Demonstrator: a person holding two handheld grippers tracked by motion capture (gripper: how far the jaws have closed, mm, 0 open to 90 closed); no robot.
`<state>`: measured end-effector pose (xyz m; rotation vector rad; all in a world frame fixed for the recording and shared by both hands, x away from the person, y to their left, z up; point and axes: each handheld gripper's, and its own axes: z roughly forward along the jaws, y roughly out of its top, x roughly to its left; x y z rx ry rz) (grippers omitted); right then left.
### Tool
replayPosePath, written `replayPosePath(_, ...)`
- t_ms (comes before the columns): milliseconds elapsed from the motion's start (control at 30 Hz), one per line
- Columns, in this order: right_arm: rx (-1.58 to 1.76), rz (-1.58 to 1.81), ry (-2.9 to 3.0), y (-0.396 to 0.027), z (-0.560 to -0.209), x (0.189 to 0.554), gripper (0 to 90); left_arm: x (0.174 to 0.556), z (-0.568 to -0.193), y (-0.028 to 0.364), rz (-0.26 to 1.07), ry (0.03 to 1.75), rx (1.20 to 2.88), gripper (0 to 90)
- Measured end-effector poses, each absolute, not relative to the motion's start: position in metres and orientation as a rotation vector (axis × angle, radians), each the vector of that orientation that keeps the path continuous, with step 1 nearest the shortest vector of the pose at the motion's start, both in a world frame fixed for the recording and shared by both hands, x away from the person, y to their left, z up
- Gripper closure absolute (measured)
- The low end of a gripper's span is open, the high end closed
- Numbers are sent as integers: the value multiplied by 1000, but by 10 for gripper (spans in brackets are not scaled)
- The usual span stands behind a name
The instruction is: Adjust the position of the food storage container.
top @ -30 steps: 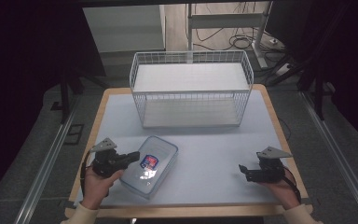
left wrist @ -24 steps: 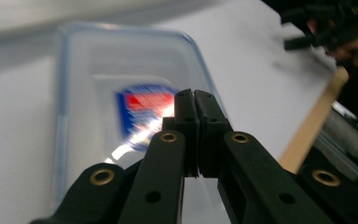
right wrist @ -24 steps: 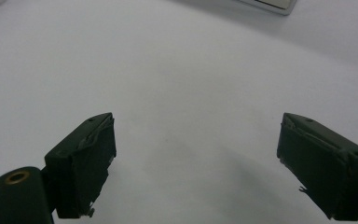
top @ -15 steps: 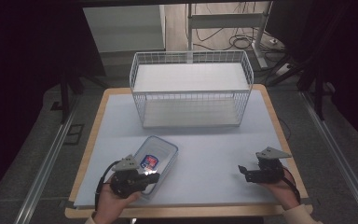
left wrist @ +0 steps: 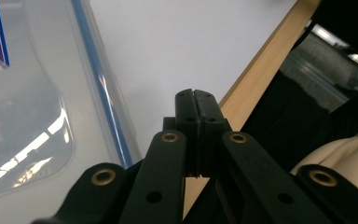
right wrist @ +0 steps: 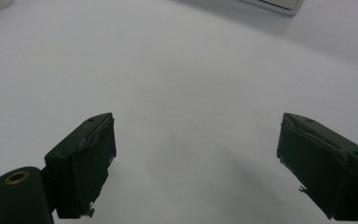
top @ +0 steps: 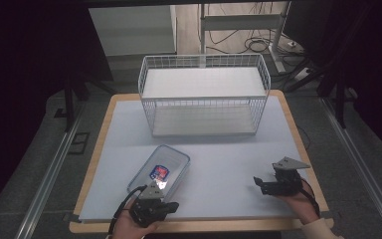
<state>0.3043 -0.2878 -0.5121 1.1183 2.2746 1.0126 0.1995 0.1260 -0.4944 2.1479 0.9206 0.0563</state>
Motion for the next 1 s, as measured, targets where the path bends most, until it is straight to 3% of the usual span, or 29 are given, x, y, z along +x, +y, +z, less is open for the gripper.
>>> replayPosePath(567, 1146, 1043, 2269, -289, -511, 304, 116, 204, -499, 133, 84, 960, 2170, 900)
replayPosePath(1000, 1148, 1034, 2268, -290, -510, 304, 116, 206, -503, 168, 98, 1061, 2110, 900)
